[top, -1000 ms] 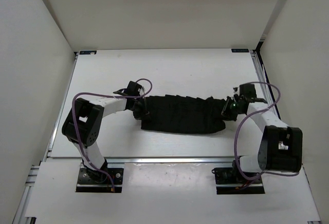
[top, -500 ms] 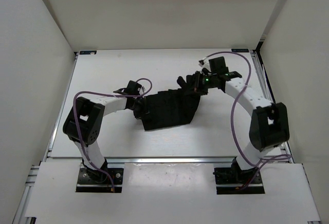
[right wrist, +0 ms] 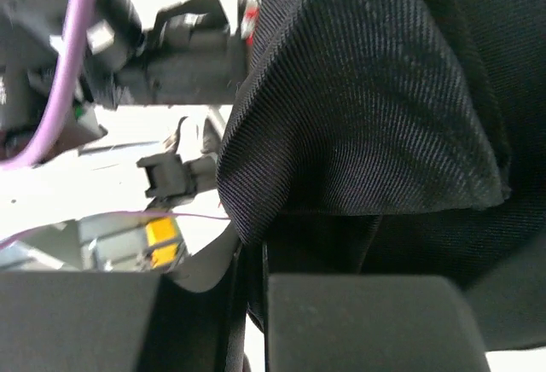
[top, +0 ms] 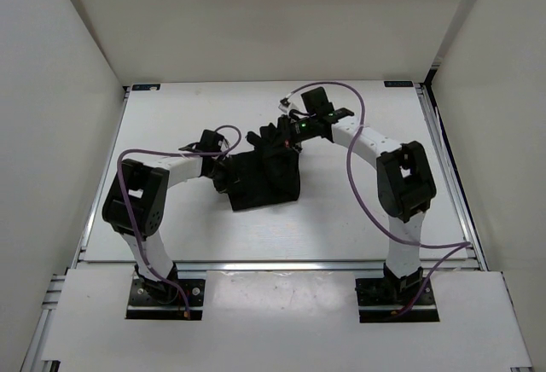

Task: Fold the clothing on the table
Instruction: Fold the skirt

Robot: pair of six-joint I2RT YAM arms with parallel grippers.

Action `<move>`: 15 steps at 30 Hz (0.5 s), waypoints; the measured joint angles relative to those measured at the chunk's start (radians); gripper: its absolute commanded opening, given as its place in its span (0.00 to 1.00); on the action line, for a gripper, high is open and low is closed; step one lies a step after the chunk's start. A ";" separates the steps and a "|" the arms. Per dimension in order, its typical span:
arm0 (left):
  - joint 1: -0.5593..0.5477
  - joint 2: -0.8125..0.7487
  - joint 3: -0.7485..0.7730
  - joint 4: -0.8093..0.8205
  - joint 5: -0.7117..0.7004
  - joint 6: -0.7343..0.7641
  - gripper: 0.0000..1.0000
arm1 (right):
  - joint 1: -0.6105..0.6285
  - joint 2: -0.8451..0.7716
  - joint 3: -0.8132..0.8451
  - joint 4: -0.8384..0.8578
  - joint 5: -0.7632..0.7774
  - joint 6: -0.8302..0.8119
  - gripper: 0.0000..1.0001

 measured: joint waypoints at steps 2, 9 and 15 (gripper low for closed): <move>0.012 0.010 0.012 -0.003 -0.001 0.000 0.00 | 0.010 0.015 0.000 0.018 -0.039 0.019 0.00; 0.034 0.029 0.039 -0.011 -0.004 0.000 0.00 | 0.028 0.043 -0.004 0.143 -0.166 0.118 0.00; 0.040 0.029 0.039 -0.011 -0.005 -0.002 0.00 | 0.056 0.087 0.001 0.262 -0.232 0.209 0.00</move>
